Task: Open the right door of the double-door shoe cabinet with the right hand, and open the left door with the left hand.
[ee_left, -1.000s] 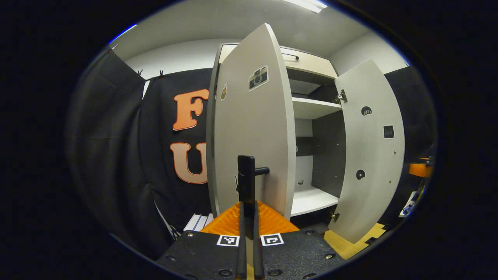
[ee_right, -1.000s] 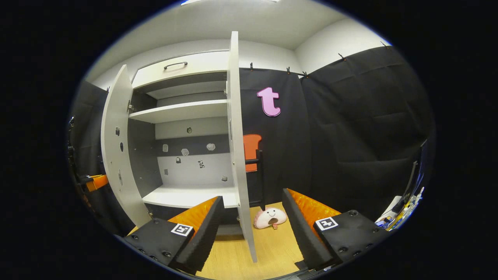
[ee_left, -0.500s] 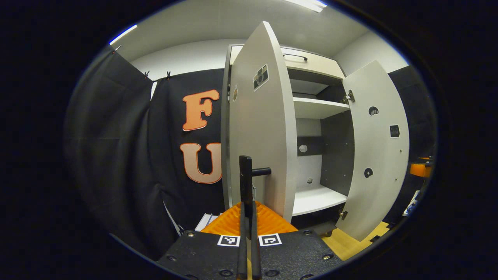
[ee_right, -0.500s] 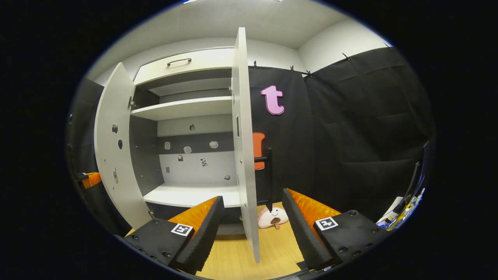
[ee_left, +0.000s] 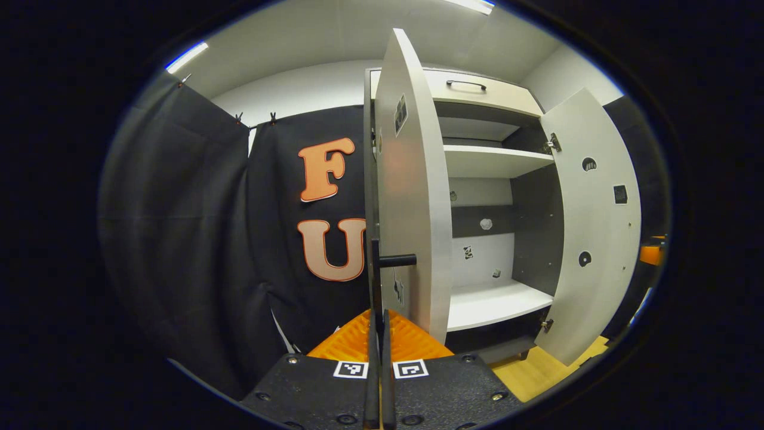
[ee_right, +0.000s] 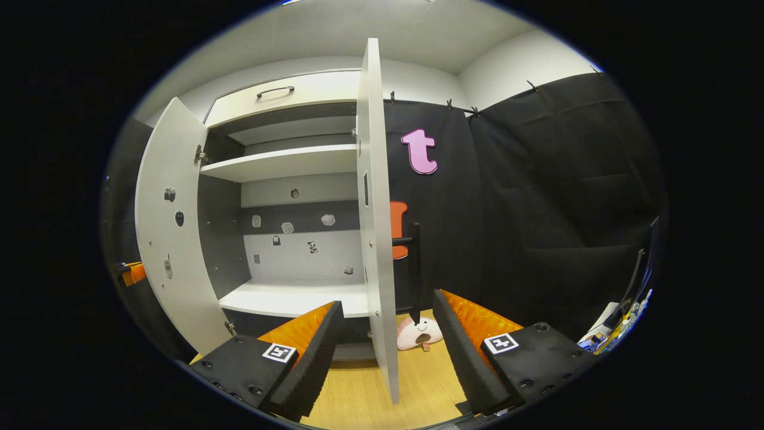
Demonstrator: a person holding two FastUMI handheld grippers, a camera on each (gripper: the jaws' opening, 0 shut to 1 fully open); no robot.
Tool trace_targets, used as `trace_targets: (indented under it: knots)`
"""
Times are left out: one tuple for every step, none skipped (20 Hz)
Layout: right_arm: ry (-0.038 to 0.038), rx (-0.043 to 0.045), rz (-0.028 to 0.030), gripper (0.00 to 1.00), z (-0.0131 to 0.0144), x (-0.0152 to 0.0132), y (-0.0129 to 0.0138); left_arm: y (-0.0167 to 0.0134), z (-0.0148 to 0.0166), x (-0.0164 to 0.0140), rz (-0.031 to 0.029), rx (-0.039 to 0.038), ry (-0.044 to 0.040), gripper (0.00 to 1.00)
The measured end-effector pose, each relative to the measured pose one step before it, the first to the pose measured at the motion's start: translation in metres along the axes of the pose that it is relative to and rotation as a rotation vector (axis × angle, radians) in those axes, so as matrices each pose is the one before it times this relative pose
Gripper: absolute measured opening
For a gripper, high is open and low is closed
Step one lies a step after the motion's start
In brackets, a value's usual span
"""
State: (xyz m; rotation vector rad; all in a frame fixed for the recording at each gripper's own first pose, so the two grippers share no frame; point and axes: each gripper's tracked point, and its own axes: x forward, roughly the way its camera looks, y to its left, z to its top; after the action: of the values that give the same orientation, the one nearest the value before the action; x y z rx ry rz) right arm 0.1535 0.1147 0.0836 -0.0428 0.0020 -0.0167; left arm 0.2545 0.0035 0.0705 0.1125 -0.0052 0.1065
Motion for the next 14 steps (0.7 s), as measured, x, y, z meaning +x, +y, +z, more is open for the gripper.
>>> trace_targets:
  knots:
    - [0.00173,0.00073,-0.00179,0.98,-0.00013,0.00010,-0.00005,0.00310,-0.00002,0.00058,0.00921,-0.00630,0.00193,0.02]
    - [0.00080,0.00140,0.00029,0.98,-0.00043,-0.00001,0.00071,0.00389,-0.00029,0.00093,0.01021,-0.01037,0.00097,0.02]
    - [0.00033,0.00126,0.00466,0.99,0.00035,-0.00024,0.00124,0.00337,-0.00031,0.00111,0.01108,-0.01001,0.00423,0.02]
    - [0.00031,0.00017,0.00412,0.98,-0.00007,0.00000,0.00116,0.00317,-0.00057,-0.00033,0.01118,-0.00877,0.00372,0.02]
    - [0.00028,-0.00173,0.00245,0.99,0.00013,-0.00011,0.00000,0.00298,-0.00071,-0.00124,0.01296,-0.00692,0.00327,0.02]
    - [-0.00010,-0.00228,0.00125,0.99,0.00002,-0.00023,-0.00008,0.00419,-0.00035,-0.00267,0.01218,-0.00367,0.00083,0.02]
    - [-0.00016,-0.00127,-0.00022,0.99,0.00022,0.00008,-0.00042,-0.00001,-0.00130,-0.00302,-0.00666,-0.00770,0.00391,0.02]
    - [0.00079,-0.00026,-0.00040,0.99,-0.00004,-0.00024,-0.00004,0.00319,-0.00068,-0.00755,0.01368,-0.00864,0.00274,0.01]
    - [-0.00016,-0.00012,-0.00069,0.99,0.00005,-0.00036,-0.00037,-0.00468,0.00034,0.00490,-0.01465,-0.00732,0.00036,0.00]
    - [-0.00012,0.00028,-0.00143,0.99,0.00049,0.00003,-0.00097,-0.00224,-0.00077,-0.00559,-0.00853,-0.00918,0.00929,0.00]
    - [-0.00108,-0.00055,-0.00113,0.99,-0.00023,-0.00079,-0.00028,-0.00077,-0.00150,-0.00318,-0.00556,-0.00172,0.00475,0.00]
    - [-0.00147,-0.00177,-0.00288,0.98,0.00066,-0.00027,0.00000,0.00022,0.00123,-0.00486,-0.00058,0.00509,0.00085,0.00]
    - [-0.00024,-0.00119,-0.00124,0.98,0.00011,-0.00086,-0.00059,0.00063,0.00178,-0.00448,0.00594,0.00734,0.00029,0.00]
    - [-0.00032,-0.00047,-0.00006,0.99,0.00002,-0.00030,-0.00111,-0.00027,0.00219,-0.00137,0.01085,0.00659,-0.00105,0.00]
